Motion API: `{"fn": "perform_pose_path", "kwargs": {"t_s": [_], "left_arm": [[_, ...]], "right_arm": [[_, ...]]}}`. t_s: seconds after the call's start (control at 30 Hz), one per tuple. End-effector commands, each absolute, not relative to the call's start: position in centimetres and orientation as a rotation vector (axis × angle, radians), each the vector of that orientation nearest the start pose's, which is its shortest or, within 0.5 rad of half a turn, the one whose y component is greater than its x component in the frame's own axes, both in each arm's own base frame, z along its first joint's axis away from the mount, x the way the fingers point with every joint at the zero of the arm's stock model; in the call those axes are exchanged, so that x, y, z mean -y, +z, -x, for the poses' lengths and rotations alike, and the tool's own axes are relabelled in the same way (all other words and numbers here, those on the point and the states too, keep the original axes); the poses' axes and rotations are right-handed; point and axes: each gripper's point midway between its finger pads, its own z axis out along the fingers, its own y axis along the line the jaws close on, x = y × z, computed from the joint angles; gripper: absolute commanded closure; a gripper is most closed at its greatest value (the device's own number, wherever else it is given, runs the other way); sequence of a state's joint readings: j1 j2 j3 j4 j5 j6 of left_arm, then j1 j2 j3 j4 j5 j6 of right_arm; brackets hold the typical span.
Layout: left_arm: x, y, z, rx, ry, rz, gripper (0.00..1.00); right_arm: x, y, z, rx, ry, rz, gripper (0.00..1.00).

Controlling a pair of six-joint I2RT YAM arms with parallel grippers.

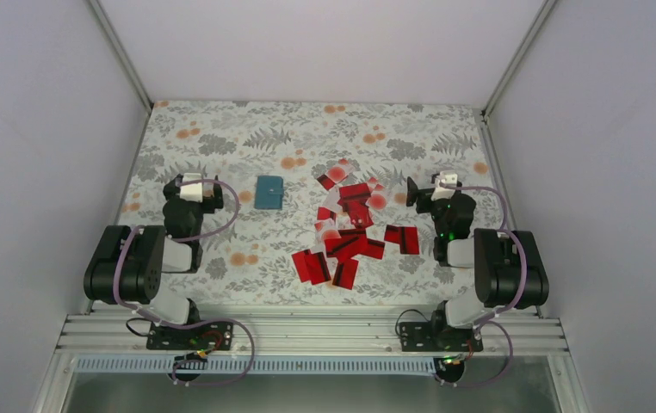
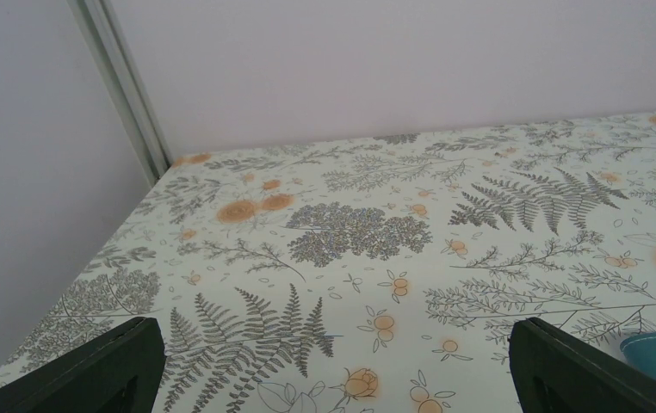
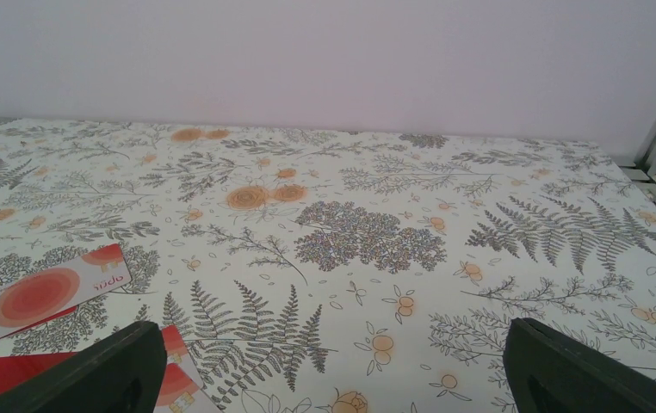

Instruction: Put the credit cards into the card holder

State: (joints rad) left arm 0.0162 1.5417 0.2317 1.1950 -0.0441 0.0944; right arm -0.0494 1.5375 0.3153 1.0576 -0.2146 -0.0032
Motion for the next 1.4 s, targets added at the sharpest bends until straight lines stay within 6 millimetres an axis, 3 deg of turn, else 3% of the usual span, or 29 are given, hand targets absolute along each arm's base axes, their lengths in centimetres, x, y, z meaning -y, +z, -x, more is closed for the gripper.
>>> {"fn": "perform_pose_path", "kwargs": {"t_s": [0.0, 0.4, 0.5, 0.67, 0.77, 0.83, 0.9, 0.97, 1.03, 1.13, 1.23, 1.37], "left_arm": [[-1.1, 14.0, -38.2, -1.641, 0.115, -0.045, 0.0], [-0.9, 13.9, -38.2, -1.648, 0.117, -0.057, 0.0], [-1.1, 14.5, -39.1, -1.712, 0.135, -0.033, 0.0], [-0.6, 18.4, -40.2, -1.775, 0.043, 0.027, 0.0], [-0.4, 19.5, -40.7, -1.932, -0.012, 0.086, 0.0], [-0.9, 19.0, -40.8, -2.037, -0.029, 0.17, 0.0], [-1.9, 17.2, -40.4, -2.156, -0.038, 0.272, 0.0], [-1.5, 15.3, -40.0, -2.258, -0.126, 0.282, 0.0], [-0.3, 14.9, -39.9, -2.301, -0.257, 0.264, 0.0], [2.2, 15.7, -39.6, -2.31, -0.405, 0.16, 0.0], [4.1, 15.9, -38.8, -2.351, -0.444, 0.069, 0.0], [5.3, 15.1, -38.2, -2.423, -0.448, 0.012, 0.0]], "right_arm": [[-1.5, 14.5, -39.3, -1.668, 0.131, 0.121, 0.01], [-1.5, 14.4, -39.4, -1.672, 0.137, 0.117, 0.01], [-1.1, 14.7, -39.4, -1.667, 0.117, 0.093, 0.01], [1.2, 15.3, -41.4, -1.796, 0.08, -0.095, 0.01], [1.4, 16.1, -42.4, -1.886, 0.104, -0.161, 0.01], [1.4, 17.7, -42.5, -1.889, 0.121, -0.178, 0.01], [1.1, 19.6, -42.6, -1.883, 0.165, -0.198, 0.01], [1.2, 20.4, -42.7, -1.926, 0.218, -0.303, 0.01], [1.1, 20.1, -42.4, -2.015, 0.309, -0.404, 0.01], [-1.4, 18.6, -42.2, -2.16, 0.498, -0.368, 0.01], [-1.8, 16.0, -40.8, -2.286, 0.549, -0.486, 0.01], [-2.6, 15.4, -38.5, -2.321, 0.59, -0.542, 0.01]]}}
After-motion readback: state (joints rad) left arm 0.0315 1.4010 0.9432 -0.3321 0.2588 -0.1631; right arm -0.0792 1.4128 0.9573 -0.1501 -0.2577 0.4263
